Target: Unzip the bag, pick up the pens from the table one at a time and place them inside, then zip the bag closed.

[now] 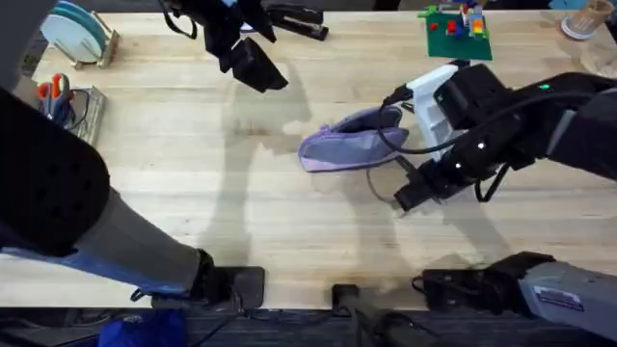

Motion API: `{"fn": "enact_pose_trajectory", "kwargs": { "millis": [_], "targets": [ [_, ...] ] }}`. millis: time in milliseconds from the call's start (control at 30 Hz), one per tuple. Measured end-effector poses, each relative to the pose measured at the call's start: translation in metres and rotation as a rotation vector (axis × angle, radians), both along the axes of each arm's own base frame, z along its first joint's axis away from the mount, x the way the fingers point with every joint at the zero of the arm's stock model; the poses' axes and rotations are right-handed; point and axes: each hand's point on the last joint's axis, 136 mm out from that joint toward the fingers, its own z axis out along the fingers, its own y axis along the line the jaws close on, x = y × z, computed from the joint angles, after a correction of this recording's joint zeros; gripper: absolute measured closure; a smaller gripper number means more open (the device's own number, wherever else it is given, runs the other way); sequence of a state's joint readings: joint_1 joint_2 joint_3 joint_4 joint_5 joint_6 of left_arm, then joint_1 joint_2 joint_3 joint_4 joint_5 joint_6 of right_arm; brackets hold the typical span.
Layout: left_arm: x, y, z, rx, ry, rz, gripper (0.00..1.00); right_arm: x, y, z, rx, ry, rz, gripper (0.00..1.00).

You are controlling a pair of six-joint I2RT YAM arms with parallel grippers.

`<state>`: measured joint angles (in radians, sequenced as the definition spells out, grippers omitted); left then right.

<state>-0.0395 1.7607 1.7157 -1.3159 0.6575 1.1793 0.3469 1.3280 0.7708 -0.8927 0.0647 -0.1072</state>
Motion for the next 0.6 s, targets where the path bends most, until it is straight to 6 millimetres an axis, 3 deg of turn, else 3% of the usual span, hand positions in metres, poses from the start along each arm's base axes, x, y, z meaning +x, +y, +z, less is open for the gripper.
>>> {"fn": "enact_pose_trajectory", "kwargs": {
  "millis": [167,400,600],
  "targets": [
    [0.0,0.0,0.0,0.0,0.0,0.0,0.007,-0.0082,-0.0032,-0.011,-0.028,0.073,-0.042,0.006],
    [0.0,0.0,0.0,0.0,0.0,0.0,0.007,-0.0081,-0.0031,-0.0115,-0.028,0.075,-0.077,0.016],
    [0.0,0.0,0.0,0.0,0.0,0.0,0.007,-0.0072,-0.0008,-0.0115,-0.019,0.071,-0.08,0.198]
  ]
}}
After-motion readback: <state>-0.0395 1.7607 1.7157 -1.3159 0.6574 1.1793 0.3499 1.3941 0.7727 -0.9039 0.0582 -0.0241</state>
